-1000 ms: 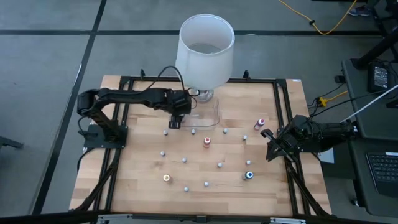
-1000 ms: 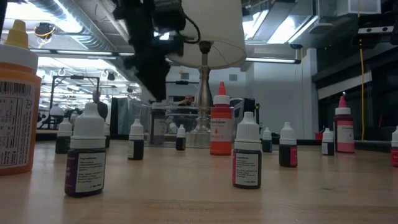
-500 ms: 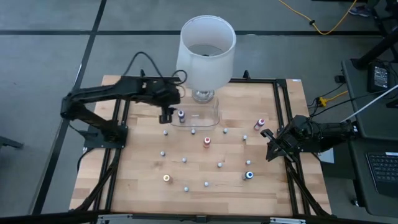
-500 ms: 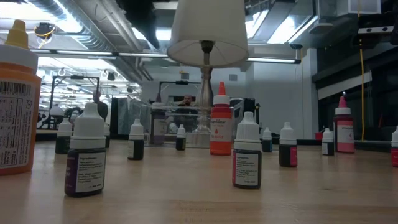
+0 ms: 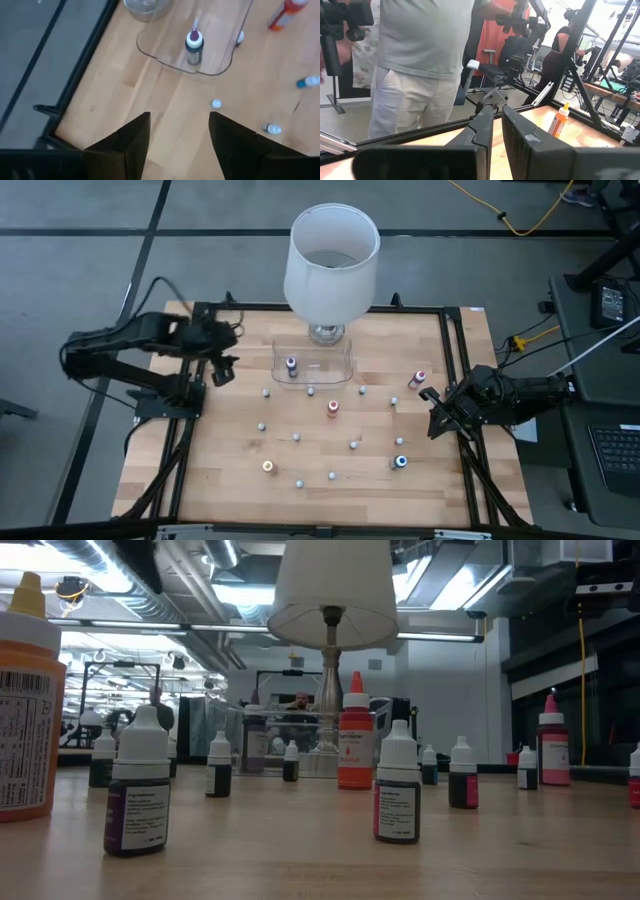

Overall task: Pick & Place food coloring
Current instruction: Put the top small red food coloring bottle into the container

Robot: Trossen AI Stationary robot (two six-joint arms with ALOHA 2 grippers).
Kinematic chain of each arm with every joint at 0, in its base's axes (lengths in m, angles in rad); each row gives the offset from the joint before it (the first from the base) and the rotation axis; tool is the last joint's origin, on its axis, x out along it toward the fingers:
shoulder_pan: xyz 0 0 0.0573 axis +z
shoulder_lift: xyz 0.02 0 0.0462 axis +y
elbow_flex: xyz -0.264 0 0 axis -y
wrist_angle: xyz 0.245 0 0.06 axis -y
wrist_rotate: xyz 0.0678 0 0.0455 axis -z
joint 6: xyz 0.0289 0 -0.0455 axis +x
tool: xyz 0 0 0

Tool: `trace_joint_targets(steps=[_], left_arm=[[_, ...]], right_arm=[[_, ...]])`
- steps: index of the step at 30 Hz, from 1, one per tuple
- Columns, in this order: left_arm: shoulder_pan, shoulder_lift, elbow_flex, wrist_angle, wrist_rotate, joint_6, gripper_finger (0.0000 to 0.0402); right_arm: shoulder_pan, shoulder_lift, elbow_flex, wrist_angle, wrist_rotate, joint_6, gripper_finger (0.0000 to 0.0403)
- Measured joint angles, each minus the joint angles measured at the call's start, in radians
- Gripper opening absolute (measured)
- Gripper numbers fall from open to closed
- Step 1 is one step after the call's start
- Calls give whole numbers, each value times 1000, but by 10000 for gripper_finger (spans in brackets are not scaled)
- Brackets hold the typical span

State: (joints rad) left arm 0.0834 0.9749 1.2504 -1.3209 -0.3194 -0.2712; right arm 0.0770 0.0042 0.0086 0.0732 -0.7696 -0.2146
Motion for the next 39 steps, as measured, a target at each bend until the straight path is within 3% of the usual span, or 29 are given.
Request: trace_joint_targets(steps=[8, 15, 19, 26, 39], left_arm=[[-66, -265, -376, 244, 20, -171, 196], [-128, -345, -667, 495, 86, -268, 194], [-162, -329, -781, 653, 114, -297, 194], [-176, -264, -887, 813, 67, -312, 194], [-174, -14, -919, 1059, 59, -220, 235]], right_arm=[[0, 0, 0, 12, 11, 12, 44], [0, 0, 0, 5, 24, 26, 44], [0, 0, 0, 4, 25, 26, 44], [0, 0, 0, 2, 26, 26, 44], [0, 0, 0, 2, 26, 26, 44]])
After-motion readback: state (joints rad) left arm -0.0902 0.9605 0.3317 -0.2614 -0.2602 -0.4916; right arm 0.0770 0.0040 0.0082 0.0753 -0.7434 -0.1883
